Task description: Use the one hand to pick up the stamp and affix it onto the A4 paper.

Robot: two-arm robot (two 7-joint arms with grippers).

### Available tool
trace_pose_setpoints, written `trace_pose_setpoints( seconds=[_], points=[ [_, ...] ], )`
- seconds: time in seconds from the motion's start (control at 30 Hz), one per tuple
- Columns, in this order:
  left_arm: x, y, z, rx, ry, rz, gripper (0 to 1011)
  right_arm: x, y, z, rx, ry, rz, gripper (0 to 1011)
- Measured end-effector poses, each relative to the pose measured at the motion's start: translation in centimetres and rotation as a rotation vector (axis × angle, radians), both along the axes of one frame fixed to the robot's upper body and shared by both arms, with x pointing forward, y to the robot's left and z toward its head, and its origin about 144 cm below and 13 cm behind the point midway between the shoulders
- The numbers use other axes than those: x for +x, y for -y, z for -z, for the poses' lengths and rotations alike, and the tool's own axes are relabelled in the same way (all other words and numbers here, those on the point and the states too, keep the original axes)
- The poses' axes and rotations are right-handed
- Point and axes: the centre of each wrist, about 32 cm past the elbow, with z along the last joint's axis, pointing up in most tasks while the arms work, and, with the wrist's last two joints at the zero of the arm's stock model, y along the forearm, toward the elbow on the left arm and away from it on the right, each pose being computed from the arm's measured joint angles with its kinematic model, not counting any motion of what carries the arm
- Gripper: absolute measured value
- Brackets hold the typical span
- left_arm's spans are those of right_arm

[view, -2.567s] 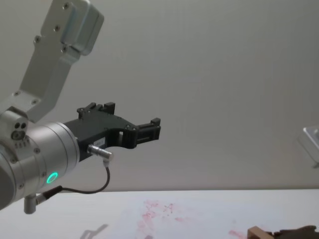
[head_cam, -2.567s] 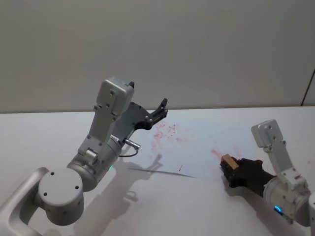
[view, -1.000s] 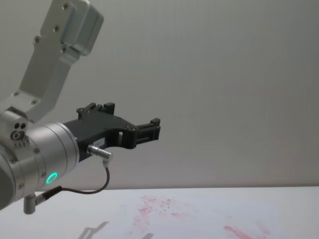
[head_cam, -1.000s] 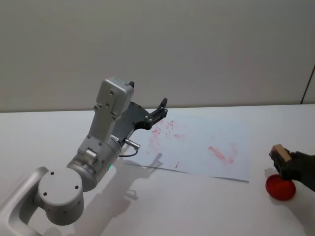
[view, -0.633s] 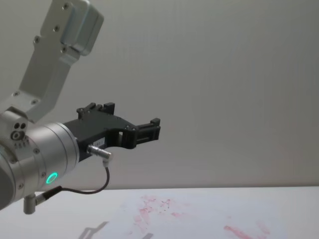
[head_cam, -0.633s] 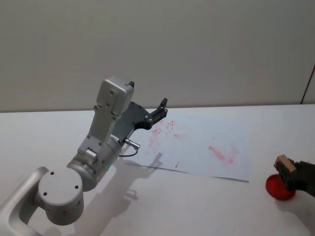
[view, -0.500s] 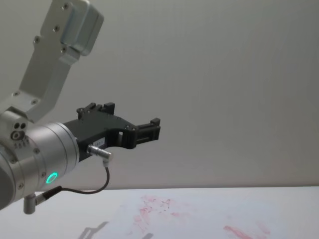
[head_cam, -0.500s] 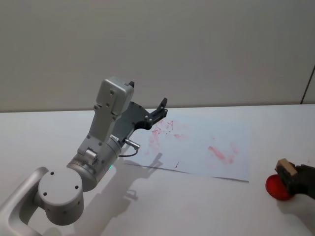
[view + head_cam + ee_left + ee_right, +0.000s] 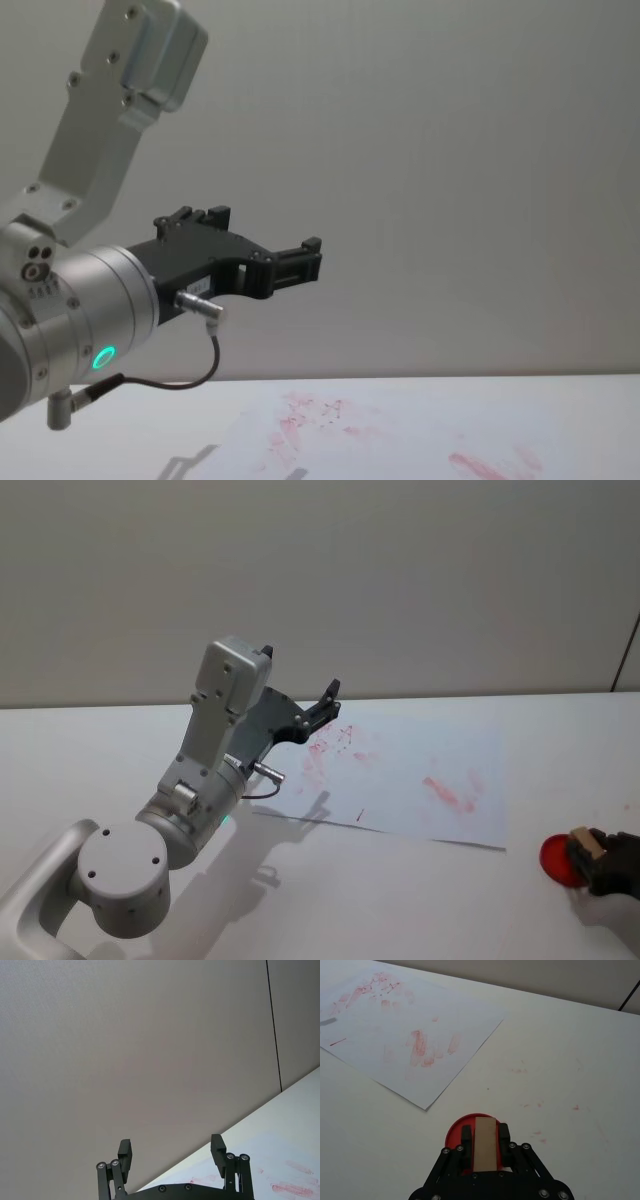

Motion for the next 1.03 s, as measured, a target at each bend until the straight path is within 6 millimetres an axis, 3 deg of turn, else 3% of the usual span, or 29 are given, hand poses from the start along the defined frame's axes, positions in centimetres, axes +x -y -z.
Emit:
trace_pose_setpoints(
  seconds=[0.43,0.77,1.03],
  points=[
    [0.00,0.00,0.00,0.000,0.000,0.000,1001,-0.18,0.06,0.15,-0.012,-0.012,-0.006,709],
    [0.00,0.00,0.00,0.000,0.000,0.000,1001,-0.23,0.09,0.19,-0.015,-0.016,-0.007,982],
    [0.00,0.00,0.00,0.000,0.000,0.000,1001,-0.25,0.11,0.20,-0.017,-0.017,-0.007,1001]
  ],
)
